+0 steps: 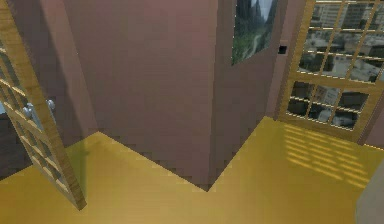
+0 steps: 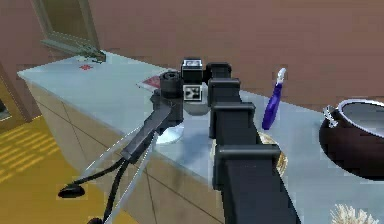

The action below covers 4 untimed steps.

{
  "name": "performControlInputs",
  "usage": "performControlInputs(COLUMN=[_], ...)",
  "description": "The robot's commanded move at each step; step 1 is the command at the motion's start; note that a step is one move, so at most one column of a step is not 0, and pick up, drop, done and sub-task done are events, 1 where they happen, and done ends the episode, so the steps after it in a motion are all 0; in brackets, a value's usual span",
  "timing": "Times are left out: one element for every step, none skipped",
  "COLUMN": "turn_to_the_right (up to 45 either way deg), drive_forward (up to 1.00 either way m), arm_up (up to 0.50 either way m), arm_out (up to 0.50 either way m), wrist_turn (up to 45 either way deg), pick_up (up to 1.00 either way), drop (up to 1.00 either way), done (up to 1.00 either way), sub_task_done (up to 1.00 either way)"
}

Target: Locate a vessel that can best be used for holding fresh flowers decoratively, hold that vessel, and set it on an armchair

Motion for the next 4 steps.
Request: performControlInputs(turn_to_the_right=[0.0,0.0,0.0,0.0], drive_forward=[0.00,0.00,0.00,0.00], arm_up=[0.00,0.00,0.00,-0.14], arm_out=[0.00,0.00,0.00,0.00], wrist_turn=[45.0,45.0,18.0,0.0], pick_up=[0.00,0.00,0.00,0.00], drop=[0.00,0.00,0.00,0.00], done=[0.00,0.00,0.00,0.00], sub_task_done=[0.00,0.00,0.00,0.00])
